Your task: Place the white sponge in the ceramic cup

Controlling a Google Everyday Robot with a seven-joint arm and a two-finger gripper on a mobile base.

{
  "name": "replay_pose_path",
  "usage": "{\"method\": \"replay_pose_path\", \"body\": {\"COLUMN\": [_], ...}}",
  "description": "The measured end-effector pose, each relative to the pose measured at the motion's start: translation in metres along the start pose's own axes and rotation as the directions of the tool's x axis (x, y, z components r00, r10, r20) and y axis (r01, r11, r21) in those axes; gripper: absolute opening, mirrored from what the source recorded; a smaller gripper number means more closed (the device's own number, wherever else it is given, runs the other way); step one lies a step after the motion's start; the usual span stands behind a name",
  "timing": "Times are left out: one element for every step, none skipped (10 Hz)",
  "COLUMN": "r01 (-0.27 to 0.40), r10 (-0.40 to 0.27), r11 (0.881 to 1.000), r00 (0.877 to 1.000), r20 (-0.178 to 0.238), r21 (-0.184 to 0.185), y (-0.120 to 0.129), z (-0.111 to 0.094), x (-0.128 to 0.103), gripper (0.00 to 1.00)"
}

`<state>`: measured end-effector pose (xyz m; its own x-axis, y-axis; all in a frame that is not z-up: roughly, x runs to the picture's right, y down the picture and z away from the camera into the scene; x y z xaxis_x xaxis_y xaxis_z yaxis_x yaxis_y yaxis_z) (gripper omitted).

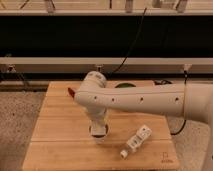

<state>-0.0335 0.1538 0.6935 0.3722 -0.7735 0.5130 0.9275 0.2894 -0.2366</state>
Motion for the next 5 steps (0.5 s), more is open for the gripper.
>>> {"method": "replay_pose_path", "body": {"r01": [0.001,-0.008,-0.004,0.002,0.002], "r10": [-0.001,0.008,0.005,-0.002,-0.002], "r11": [1.000,1.000,1.000,1.000,1.000], "r00": [1.000,1.000,1.000,1.000,1.000], "r20": [-0.006,-0.026,-0.025,-0.015,-0.009], "r21": [0.005,0.016,0.016,0.009,0.002], "y": [-0.001,-0.003,-0.004,-0.002,0.002], "z": [-0.001,-0.006,-0.007,-0.002,0.006], "x": [-0.001,-0.001,0.001,0.005,0.006], "gripper": [0.80,0.80,0.80,0.80,0.80]}}
